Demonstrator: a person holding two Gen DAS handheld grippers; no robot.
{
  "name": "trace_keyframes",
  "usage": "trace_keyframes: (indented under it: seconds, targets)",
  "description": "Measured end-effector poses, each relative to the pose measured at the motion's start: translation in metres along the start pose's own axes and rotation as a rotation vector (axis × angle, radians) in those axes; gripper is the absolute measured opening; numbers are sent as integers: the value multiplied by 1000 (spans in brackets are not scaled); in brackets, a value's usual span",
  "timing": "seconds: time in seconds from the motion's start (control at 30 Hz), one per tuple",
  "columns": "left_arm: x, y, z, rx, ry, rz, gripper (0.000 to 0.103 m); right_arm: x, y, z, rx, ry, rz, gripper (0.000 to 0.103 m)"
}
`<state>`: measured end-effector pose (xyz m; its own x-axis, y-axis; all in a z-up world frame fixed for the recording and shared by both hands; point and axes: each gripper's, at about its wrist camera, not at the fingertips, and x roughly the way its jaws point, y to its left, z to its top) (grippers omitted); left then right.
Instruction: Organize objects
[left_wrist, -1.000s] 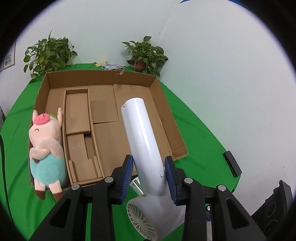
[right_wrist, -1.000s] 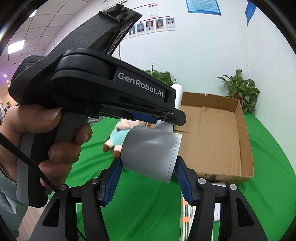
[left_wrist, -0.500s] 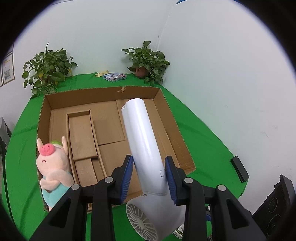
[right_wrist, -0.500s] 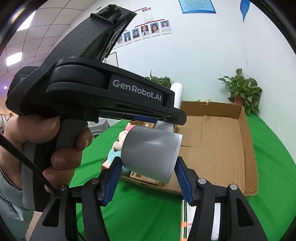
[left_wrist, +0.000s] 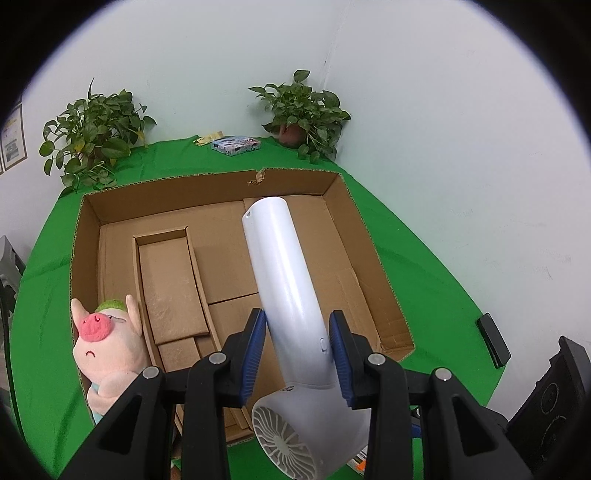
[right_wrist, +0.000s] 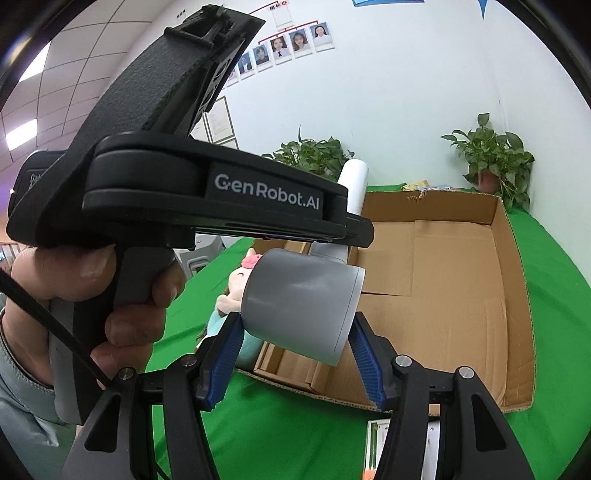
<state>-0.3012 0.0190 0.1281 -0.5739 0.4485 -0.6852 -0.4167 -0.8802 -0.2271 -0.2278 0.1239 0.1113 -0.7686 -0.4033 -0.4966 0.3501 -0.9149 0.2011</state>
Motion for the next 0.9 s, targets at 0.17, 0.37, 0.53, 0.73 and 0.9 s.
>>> trace_keyframes:
  seconds: [0.17, 0.37, 0.53, 0.73, 0.9]
  targets:
    - [17, 11, 4, -16, 26, -6, 34, 22, -13, 6, 22, 43, 11, 56]
    - [44, 22, 3, -32, 67, -15, 34, 47, -28, 2, 47, 97, 11, 56]
    - [70, 30, -8, -53, 114, -21, 34, 68, -42, -12, 70, 143, 16, 56]
    - [105, 36, -23, -102, 163, -52, 34, 89, -61, -31, 80, 206, 6, 56]
    - [133, 35, -33, -124, 199, -55, 34, 100, -73, -44, 90, 258, 0, 56]
